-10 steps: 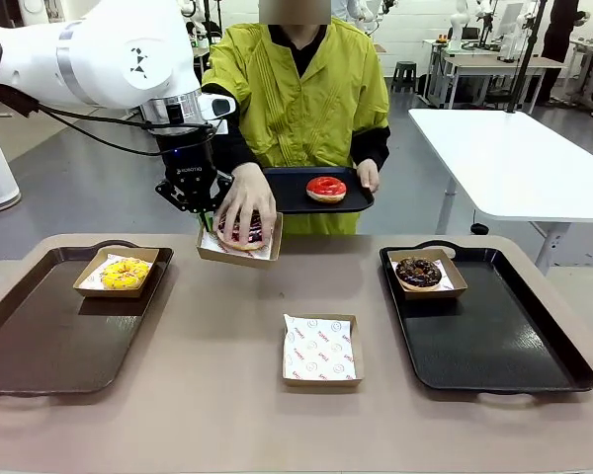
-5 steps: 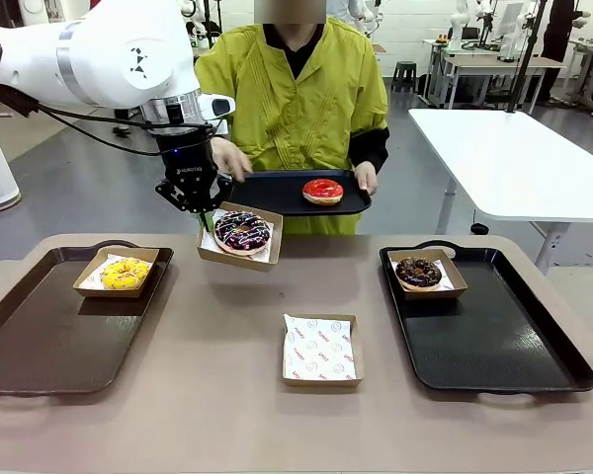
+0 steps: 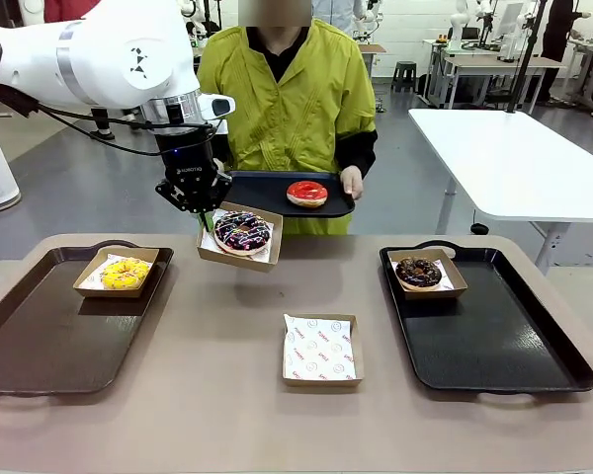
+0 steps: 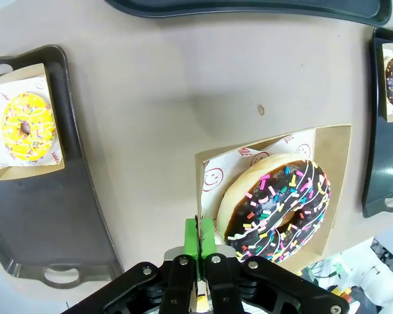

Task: Individually package the donuts and arrange them on the tray.
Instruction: Place the picked Paper togo box on the Handle tray while simultaneously picking up another Paper togo box from the table with the other hand.

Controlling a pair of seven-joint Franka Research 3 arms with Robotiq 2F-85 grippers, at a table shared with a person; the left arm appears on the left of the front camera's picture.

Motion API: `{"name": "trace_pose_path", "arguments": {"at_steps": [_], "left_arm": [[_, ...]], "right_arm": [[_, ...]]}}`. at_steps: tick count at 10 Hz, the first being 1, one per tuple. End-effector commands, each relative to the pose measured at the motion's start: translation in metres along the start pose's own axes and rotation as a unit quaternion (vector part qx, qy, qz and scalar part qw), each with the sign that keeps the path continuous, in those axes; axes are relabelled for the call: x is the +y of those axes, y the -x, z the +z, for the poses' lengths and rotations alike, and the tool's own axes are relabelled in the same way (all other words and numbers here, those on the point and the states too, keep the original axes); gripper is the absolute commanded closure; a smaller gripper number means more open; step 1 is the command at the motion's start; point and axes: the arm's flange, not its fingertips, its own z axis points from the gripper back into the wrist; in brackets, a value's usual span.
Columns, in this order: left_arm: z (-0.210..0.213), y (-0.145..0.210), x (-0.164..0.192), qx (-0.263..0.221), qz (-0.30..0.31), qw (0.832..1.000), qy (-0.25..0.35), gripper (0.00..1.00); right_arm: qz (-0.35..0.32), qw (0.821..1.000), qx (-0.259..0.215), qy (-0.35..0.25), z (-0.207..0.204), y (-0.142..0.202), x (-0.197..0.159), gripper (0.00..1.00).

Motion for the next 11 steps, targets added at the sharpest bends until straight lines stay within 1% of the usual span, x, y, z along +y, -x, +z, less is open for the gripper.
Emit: {"name": "trace_pose_path", "arguments": {"at_steps": [1, 2, 3, 5, 7, 8, 9, 11], "left_arm": [[0.000, 0.000, 0.000, 0.000, 0.000, 1.000, 0.000, 0.99], [0.011, 0.005, 0.007, -0.002, -0.012, 1.000, -0.011, 0.99], [0.029, 0.019, 0.021, -0.009, -0.027, 0.999, -0.018, 0.99], [0.059, 0.043, 0.055, 0.007, -0.063, 0.998, -0.006, 0.99], [0.073, 0.063, 0.096, 0.010, -0.055, 0.998, -0.022, 0.99], [0.074, 0.071, 0.114, 0.009, -0.049, 0.998, -0.029, 0.99], [0.072, 0.077, 0.133, 0.008, -0.037, 0.999, -0.033, 0.99], [0.058, 0.084, 0.168, 0.014, -0.003, 1.000, -0.019, 0.99]], "right_arm": [[0.000, 1.000, 0.000, 0.000, 0.000, 0.000, 0.000, 0.00], [0.005, 1.000, 0.013, 0.028, -0.016, -0.002, 0.017, 0.00], [0.004, 0.997, 0.039, 0.068, -0.036, -0.007, 0.038, 0.00], [0.005, 0.989, 0.079, 0.129, -0.075, -0.017, 0.082, 0.00], [0.019, 0.974, 0.103, 0.200, -0.132, -0.014, 0.130, 0.00], [0.029, 0.966, 0.111, 0.232, -0.162, -0.007, 0.146, 0.00], [0.039, 0.957, 0.114, 0.264, -0.192, -0.001, 0.157, 0.00], [0.053, 0.943, 0.110, 0.311, -0.241, 0.008, 0.164, 0.00]]}}
